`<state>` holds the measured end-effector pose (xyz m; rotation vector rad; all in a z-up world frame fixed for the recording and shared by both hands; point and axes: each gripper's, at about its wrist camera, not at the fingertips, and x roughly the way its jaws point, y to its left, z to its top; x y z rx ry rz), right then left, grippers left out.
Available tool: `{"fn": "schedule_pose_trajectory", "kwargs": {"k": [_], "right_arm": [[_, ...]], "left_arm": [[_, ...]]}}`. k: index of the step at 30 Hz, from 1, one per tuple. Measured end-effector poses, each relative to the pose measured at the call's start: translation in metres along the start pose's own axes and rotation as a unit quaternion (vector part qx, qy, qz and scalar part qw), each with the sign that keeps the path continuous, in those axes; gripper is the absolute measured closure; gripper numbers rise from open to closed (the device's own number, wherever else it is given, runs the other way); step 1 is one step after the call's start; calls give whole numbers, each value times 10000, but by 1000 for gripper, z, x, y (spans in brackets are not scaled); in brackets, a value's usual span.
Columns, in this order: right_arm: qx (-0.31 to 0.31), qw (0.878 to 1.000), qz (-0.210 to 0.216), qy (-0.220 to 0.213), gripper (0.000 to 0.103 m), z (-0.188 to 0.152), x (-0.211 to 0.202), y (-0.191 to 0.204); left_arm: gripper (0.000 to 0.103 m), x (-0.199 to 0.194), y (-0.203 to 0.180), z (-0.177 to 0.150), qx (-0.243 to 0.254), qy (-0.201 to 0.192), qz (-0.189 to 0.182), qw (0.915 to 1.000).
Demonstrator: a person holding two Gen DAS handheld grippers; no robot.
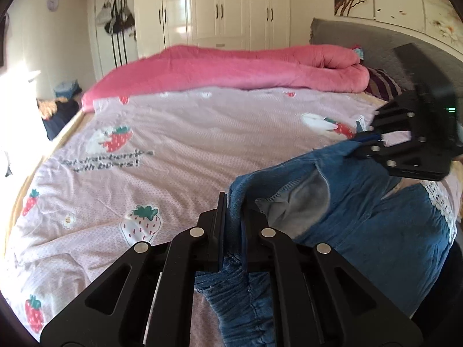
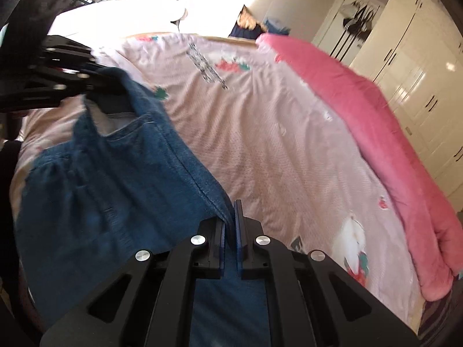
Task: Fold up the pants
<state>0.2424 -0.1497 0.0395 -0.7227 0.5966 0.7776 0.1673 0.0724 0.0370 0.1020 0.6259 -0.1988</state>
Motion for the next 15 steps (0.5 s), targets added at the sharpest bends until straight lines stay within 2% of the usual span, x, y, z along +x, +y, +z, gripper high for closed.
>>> {"fn": "schedule_pose_trajectory", "kwargs": {"k": [4,7,9,13,15], "right_arm": [[320,9993,-9,-209,99,-16,-36,28],[466,9983,103,-336,99,-35,-57,58],[588,9977,169,-301,99,-48,-64,74],[806,9959,297,-291,99,-69,-69,103],[972,9941,370,-296,98,-77,-72,113]], "left_arm": [[100,-27,-11,-18,3,-249,-142,9996],[99,-45,-23,-38,258,-416,-185,9986],[98,-54,-31,-53,423,-441,-176,9980],[98,-66,-40,-78,430,-315,-250,9983],[98,-71,-46,-89,556,-311,-169,9978]]}}
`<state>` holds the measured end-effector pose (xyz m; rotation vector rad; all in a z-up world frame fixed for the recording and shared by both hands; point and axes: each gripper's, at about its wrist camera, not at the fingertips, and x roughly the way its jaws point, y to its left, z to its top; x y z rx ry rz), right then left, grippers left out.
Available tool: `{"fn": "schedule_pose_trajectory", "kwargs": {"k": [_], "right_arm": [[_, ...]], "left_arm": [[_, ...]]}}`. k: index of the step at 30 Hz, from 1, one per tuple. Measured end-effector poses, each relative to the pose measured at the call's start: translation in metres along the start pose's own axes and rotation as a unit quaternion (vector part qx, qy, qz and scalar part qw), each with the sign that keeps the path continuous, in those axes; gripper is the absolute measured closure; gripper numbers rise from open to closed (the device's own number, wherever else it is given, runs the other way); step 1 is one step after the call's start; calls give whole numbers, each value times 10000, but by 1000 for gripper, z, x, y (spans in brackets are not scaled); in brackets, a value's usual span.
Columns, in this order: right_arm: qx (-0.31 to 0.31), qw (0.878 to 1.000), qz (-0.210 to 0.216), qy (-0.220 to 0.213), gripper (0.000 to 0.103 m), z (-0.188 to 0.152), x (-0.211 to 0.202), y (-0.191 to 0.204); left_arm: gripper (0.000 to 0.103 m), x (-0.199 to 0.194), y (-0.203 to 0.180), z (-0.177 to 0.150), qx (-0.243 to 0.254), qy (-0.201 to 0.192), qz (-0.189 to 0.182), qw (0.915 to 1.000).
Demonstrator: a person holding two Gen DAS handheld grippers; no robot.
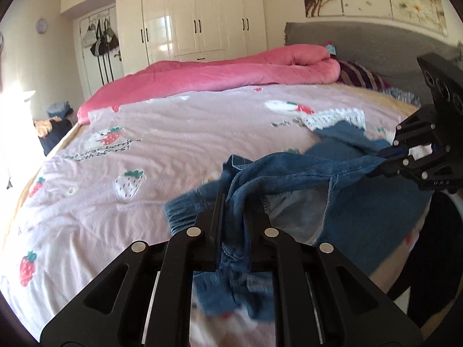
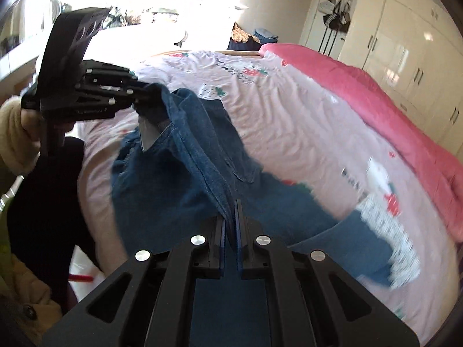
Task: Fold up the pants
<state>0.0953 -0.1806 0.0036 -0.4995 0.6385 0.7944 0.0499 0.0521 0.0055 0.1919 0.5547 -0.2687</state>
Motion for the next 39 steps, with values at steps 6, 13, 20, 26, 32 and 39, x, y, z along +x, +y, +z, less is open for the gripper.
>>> {"fn": "schedule_pose_trajectory", "kwargs": {"k": [6,13,20,26,32,39], "right_arm": [[325,9992,212,19,98,-24,-2,22],[487,9981,357,102,95,-45,0,43],[838,9951,456,261,90,-63,13,51],[1049,9924,600,216,87,-64,12,49],[1330,9874,830,190,80,-72,11,45],[1432,9849,964,153,71,-73,11,48]], "left_arm": [[97,-22,-9,-19,2,107,-3,9999],[96,-34,-13,-40,-72,337,-88,9994],[95,-21,-13,-57,-358,785,-265,9959],[89,-32,-6,-55,-630,942,-472,9924],[68,-57,10,-58,-837,1058,-46,9909],[68,-74,-14,-15,-740,532,-349,9952]]}}
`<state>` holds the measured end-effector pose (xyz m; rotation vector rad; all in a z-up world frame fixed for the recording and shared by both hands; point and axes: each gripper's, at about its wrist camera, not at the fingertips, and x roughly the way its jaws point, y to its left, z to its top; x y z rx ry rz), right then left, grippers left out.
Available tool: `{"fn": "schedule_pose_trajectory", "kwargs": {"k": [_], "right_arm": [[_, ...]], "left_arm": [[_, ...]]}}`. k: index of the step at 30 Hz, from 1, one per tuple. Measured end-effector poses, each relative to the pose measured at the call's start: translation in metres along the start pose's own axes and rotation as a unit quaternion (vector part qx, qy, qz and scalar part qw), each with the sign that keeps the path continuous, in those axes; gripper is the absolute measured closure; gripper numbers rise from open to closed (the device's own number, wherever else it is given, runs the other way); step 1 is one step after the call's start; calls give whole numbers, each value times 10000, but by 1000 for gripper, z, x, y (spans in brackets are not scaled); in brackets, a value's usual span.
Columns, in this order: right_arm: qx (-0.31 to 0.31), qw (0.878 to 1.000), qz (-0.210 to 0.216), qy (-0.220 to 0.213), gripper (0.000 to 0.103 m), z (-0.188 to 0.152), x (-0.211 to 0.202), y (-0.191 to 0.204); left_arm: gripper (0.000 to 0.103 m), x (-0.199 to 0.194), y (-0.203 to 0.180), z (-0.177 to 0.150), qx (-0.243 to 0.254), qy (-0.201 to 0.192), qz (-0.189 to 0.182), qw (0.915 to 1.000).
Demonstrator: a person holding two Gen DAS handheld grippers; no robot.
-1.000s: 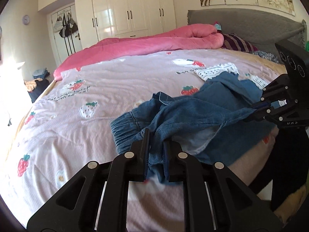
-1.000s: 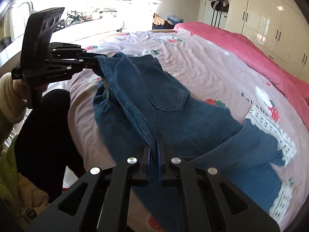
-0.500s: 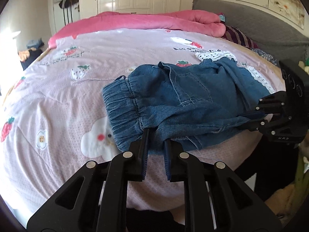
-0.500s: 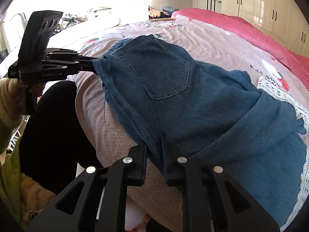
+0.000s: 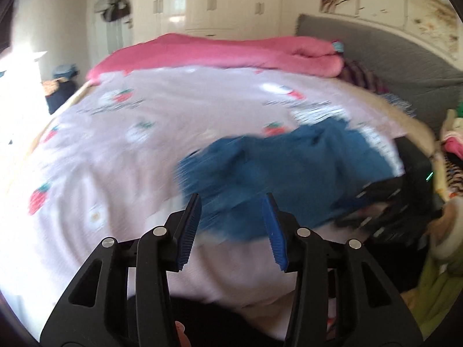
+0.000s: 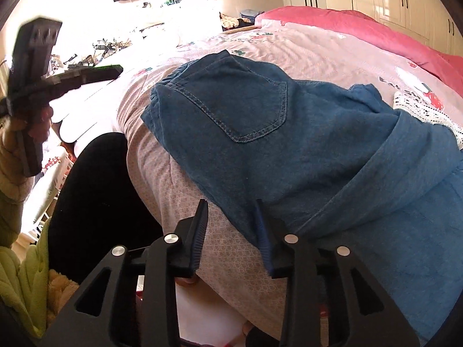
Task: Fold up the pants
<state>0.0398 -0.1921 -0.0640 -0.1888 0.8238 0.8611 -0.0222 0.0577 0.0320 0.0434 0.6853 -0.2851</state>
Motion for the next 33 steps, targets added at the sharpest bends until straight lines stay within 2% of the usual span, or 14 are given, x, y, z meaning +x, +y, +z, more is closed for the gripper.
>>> {"fn": "schedule_pose_trajectory", "kwargs": {"k": [4,8,11,13,18,20,21,22,23,25,27,30,33], "right_arm": [[243,9996,105,58,71,-3,-3,-9],[357,9994,14,44,71,-14,-18,-18],[551,9983,-165,114,69,-26,-29,-30],[733,9970,-197,132,68,-37,-37,-39],[1066,9935,-381,-117,63,-48,-65,-54],[1145,9920,-469,-262,60,-43,-77,-60],[1166,9912,-515,-350,58,-39,-84,-64],[1172,9903,-568,-489,53,-32,-93,-69],[1171,9896,-609,-566,50,-27,-99,-73],[1155,9875,-837,-677,38,-12,-110,-80],[1149,9853,-1017,-750,35,5,-116,-92],[1253,9812,-1307,-669,24,33,-113,-115],[1322,9791,-1453,-523,22,65,-101,-140]], "left_arm": [[68,37,-50,25,243,-74,-728,9970],[68,91,-76,22,202,382,-1186,9920],[68,126,-83,7,156,807,-1024,9913],[68,139,-87,-5,210,886,-847,9922],[68,139,-99,-18,564,611,-506,9953],[68,133,-95,-15,425,584,-615,9955],[63,126,-92,-11,339,556,-657,9957],[58,111,-90,-7,254,359,-743,9963],[48,98,-90,-3,214,175,-798,9964],[43,80,-97,4,285,9,-978,9948],[37,73,-106,10,423,-91,-1055,9935],[32,73,-119,20,470,-129,-1332,9899],[30,82,-129,25,523,-63,-1455,9880]]}}
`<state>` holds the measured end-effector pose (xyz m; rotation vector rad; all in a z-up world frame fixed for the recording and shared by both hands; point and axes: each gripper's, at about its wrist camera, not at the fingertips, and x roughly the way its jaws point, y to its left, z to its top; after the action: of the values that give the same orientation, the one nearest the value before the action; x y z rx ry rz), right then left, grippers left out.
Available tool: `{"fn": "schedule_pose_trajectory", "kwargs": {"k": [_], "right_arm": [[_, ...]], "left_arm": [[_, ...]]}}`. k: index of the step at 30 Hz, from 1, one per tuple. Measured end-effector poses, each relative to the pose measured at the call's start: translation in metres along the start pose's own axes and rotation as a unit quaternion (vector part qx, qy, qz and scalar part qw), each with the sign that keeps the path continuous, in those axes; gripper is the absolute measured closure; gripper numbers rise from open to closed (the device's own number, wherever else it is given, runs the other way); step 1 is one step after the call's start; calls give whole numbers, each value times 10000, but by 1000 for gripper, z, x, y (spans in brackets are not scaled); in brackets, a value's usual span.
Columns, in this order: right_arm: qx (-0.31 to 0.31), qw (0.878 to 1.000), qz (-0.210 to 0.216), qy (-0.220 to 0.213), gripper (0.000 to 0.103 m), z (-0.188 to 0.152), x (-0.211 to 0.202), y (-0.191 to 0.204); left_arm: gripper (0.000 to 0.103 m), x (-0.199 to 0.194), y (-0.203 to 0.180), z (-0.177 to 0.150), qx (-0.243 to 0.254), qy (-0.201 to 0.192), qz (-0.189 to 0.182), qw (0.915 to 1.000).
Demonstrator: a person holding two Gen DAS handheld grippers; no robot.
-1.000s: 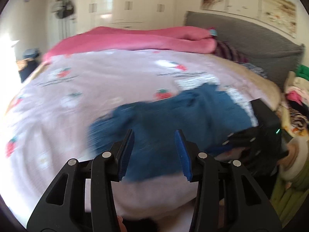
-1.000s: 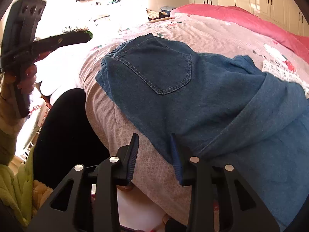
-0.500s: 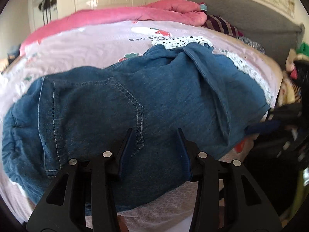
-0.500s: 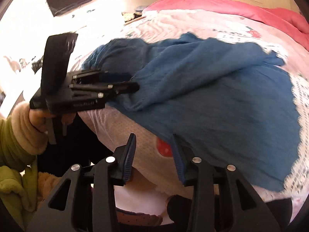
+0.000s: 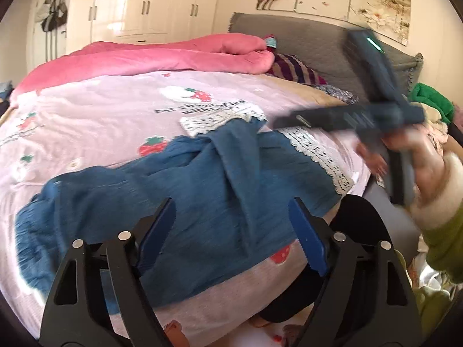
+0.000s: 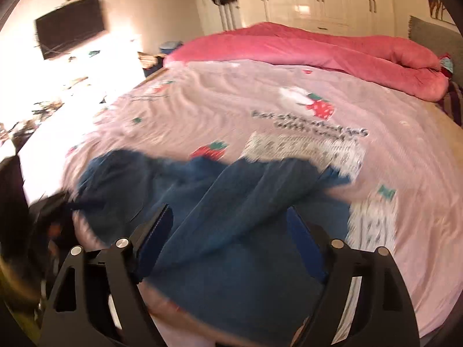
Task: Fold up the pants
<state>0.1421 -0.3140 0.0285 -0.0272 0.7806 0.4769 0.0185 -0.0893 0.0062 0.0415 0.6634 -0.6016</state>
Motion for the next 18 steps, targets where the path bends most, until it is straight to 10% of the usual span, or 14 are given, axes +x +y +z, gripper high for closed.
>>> {"fn": "schedule_pose_trajectory", "kwargs": {"k": [14,18], "right_arm": [[-1271,9734,-909,1677,20,96,170,6],[-1492,9597,-907,2203,46,89,197,7]], "left_arm": [[49,71,12,-4,-707,513,-435,9952],[61,76,14,-6,-801,513,-510,9942]]}}
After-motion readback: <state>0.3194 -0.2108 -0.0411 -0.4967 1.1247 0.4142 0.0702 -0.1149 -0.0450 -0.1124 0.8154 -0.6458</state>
